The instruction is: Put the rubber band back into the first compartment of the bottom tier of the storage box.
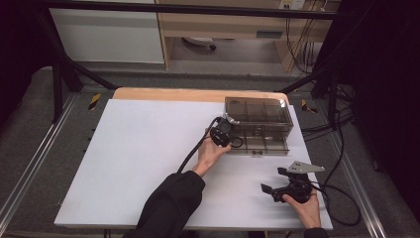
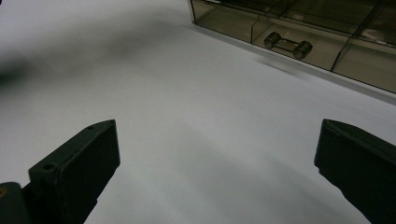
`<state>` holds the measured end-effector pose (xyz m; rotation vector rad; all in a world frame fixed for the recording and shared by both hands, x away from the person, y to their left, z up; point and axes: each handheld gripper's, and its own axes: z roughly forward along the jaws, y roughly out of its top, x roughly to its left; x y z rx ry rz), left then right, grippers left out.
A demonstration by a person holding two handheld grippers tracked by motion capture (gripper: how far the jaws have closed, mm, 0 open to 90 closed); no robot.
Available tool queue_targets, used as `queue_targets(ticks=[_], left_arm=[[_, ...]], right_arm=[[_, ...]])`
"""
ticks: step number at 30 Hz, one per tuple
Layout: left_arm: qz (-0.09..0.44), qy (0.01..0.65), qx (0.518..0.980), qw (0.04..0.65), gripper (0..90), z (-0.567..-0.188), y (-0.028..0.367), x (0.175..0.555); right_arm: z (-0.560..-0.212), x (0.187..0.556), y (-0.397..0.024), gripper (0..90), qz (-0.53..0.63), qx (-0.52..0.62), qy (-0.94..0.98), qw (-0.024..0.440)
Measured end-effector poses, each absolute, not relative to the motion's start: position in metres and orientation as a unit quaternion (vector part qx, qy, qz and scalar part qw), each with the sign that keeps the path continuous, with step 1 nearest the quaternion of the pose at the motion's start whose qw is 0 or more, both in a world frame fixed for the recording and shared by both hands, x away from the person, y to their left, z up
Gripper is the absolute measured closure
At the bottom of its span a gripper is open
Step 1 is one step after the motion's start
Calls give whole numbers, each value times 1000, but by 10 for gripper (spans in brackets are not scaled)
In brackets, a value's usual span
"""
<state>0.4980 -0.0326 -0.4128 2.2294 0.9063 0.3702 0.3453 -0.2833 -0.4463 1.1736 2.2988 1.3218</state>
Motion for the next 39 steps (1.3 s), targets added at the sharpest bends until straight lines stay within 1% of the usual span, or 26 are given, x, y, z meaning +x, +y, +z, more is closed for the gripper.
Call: queue_targets(ticks=[13,25,39], left_arm=[[142,347,864,334,870,-422,-34,501],[129,346,868,333,858,-426,-35,501],[120,329,868,353,726,-410,-30,491]], right_arm=[[-446,345,-283,8,453,401,787,121],[-446,345,-283,8,452,401,788,121],[-446,345,-283,8,453,401,787,120]])
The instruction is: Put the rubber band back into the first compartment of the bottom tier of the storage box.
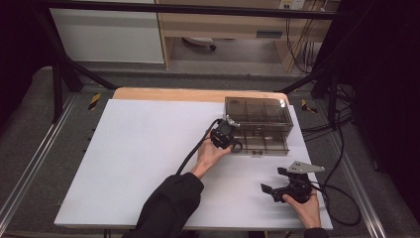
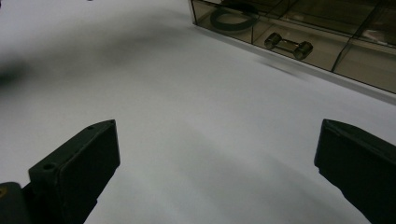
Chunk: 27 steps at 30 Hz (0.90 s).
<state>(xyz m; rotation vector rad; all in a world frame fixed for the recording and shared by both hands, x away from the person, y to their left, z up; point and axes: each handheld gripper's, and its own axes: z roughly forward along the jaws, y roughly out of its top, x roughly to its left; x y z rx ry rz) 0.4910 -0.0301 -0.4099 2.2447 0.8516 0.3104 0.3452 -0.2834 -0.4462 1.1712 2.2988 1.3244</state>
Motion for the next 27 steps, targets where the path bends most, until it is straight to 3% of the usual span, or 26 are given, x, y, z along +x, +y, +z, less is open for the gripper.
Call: queue_targets(ticks=[27], left_arm=[[131,309,859,386,371,-391,29,451]], right_arm=[[-446,345,-283,8,451,401,788,120]])
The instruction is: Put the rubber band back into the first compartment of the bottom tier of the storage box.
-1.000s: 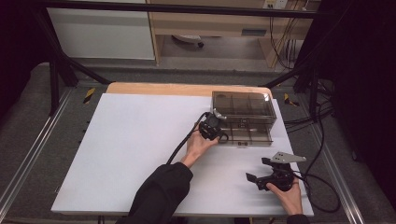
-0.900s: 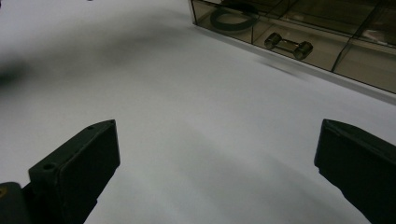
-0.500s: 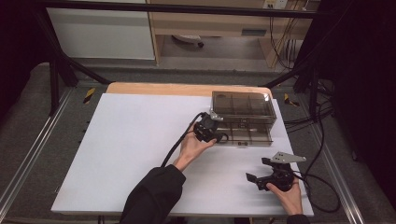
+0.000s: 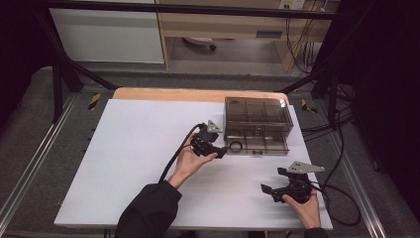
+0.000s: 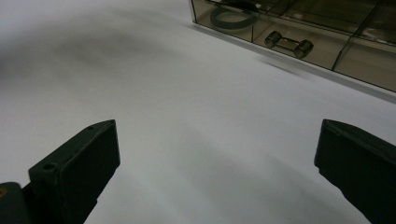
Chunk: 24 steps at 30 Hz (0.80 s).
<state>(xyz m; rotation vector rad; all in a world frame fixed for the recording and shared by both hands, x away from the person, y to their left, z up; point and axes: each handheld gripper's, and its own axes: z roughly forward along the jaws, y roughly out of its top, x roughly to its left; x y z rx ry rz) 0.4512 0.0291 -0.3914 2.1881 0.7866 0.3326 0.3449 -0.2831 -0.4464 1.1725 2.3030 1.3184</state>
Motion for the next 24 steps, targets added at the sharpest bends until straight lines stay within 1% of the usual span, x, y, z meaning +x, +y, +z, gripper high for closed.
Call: queue_targets(ticks=[12,24], left_arm=[[145,313,859,378,204,-397,59,437],[160,311,859,374,137,-404,89,420]], right_arm=[[-446,345,-283,8,451,401,788,121],[-447,345,-283,8,449,402,789,120]])
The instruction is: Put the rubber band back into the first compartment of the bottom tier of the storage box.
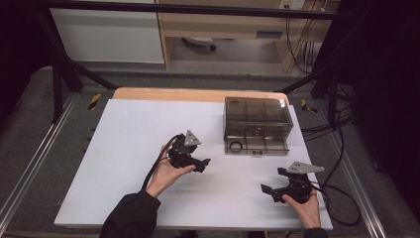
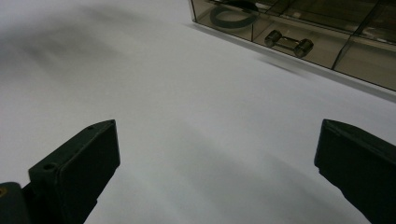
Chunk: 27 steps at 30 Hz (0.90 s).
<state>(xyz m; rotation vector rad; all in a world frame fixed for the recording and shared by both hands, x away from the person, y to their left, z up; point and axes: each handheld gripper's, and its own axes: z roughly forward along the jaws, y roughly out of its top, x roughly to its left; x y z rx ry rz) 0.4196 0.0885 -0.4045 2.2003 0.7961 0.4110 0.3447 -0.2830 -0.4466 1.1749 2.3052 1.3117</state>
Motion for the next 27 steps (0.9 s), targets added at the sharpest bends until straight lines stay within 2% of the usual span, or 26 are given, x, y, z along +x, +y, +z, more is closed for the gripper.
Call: queue_targets(ticks=[27], left_arm=[[170,343,840,385,101,-427,176,382]], right_arm=[[-446,345,-284,8,449,403,788,121]])
